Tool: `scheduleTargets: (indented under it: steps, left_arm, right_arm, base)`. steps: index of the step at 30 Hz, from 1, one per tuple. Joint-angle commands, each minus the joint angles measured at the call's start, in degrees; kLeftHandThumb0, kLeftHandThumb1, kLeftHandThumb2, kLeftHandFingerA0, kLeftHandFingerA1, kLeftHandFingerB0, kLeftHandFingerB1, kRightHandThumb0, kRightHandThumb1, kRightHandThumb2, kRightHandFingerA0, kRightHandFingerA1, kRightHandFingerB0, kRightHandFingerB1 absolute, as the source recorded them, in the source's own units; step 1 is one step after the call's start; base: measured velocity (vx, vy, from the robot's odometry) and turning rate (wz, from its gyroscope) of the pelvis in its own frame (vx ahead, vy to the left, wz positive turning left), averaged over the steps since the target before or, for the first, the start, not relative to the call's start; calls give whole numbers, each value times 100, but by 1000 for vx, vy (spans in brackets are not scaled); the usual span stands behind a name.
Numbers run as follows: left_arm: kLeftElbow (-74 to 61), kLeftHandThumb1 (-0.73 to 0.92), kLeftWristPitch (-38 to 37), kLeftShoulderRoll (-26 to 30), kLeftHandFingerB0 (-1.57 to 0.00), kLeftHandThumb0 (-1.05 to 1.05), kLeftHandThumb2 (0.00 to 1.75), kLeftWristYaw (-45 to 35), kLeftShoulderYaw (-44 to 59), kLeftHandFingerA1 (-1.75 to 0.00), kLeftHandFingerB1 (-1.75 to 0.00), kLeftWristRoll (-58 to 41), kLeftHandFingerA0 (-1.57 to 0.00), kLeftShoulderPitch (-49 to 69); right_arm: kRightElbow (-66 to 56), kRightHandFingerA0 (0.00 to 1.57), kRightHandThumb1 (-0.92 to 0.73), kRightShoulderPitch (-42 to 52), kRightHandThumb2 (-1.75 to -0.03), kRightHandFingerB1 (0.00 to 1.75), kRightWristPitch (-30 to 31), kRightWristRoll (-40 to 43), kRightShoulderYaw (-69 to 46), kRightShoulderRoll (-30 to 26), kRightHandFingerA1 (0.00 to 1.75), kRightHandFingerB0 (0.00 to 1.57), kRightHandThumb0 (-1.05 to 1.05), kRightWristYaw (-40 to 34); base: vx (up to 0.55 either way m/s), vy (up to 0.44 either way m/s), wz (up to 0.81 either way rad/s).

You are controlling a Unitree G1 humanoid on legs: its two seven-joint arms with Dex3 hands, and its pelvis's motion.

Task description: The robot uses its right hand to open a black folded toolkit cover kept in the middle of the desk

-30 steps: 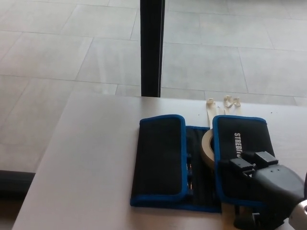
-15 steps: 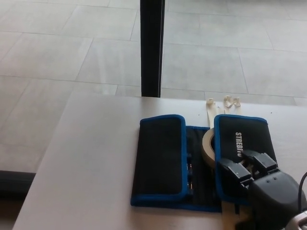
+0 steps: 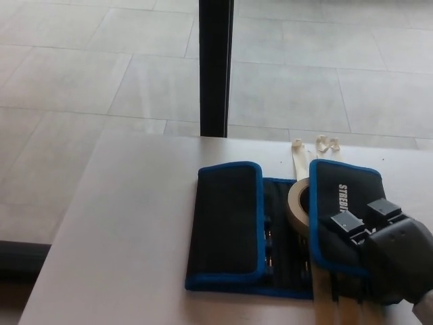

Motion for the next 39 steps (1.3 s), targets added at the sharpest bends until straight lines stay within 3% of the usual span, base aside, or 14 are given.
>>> scheduleTargets:
  steps: [1,8,9,12,13,17,18,21,22,23,32,33,34,39]
  left_arm:
    - [59,83,-66,0,-21,-88,65,32,15,-59,-38,-36,-30,-40]
    - [112,83,-167,41,-23,-88,65,46,-36,-62,-40,13,-32,-74]
    - [65,64,-228,13,-17,-85,103,93,-20,-64,-50,6,-31,-51]
    - [39,83,-96,12,-21,-86,65,37,26,-58,-38,-70,-29,-48]
    - [-4,65,-151,10,-15,-85,104,95,-4,-61,-48,-23,-28,-27]
    - [44,84,-247,14,-20,-89,65,31,-49,-58,-38,15,-30,-2]
    - [109,65,-280,20,-13,-87,105,15,-66,-61,-48,32,-25,-26]
    - [139,83,-421,2,-22,-87,65,66,-56,-66,-41,28,-36,-36]
    - [62,67,-290,-7,-17,-89,104,33,18,-65,-50,-77,-31,-15]
    - [85,81,-106,-5,-20,-87,64,-46,103,-65,-41,-197,-26,-46]
    - [-41,85,-289,19,-19,-89,66,-45,9,-61,-41,-37,-22,83]
    - [-42,85,-307,18,-19,-90,66,-48,5,-60,-41,-38,-26,94]
    - [-98,65,-403,-21,-12,-87,105,-40,42,-63,-50,-70,-24,128]
    - [-60,86,-457,36,-21,-92,66,107,-92,-58,-40,100,-27,126]
  right_arm:
    - [239,90,-82,-107,-65,50,-233,-247,-70,-173,134,32,-52,-115]
    - [532,89,-73,-123,-79,53,-293,-560,-11,-213,152,36,-42,-596]
    - [594,90,-76,-98,-82,54,-320,-550,-34,-218,154,37,-39,-683]
    - [723,94,-71,-71,-93,62,-475,-450,-155,-195,165,47,-33,-964]
    - [739,93,-72,-65,-84,71,-462,-457,-191,-187,170,56,-32,-1089]
    - [806,94,-60,-18,-86,120,-439,-400,-413,-97,175,76,-31,-1536]
    - [849,96,-60,-18,-87,120,-495,-319,-494,-79,175,77,-29,-1601]
    - [758,106,-63,50,-90,117,-363,-184,-769,-74,175,73,-31,-1422]
    - [694,129,-57,96,-97,107,-382,-7,-963,-89,171,76,-27,-1305]
    - [621,108,-60,122,-85,106,-345,59,-1085,-105,175,76,-33,-1208]
    - [295,102,-57,450,-78,85,-288,514,-2156,-244,175,85,-28,-1002]
    - [260,128,-47,551,-96,84,-339,690,-2404,-264,138,82,-35,-940]
    - [239,127,-47,621,-94,82,-365,838,-2589,-273,138,82,-36,-844]
    - [160,102,-68,853,-66,71,-254,966,-2969,-300,162,89,-32,-426]
  base:
    - [0,0,0]
    - [0,0,0]
    - [0,0,0]
    - [0,0,0]
    - [0,0,0]
    - [0,0,0]
    - [0,0,0]
    - [0,0,0]
    - [0,0,0]
    - [0,0,0]
    - [0,0,0]
    - [0,0,0]
    - [0,0,0]
    - [0,0,0]
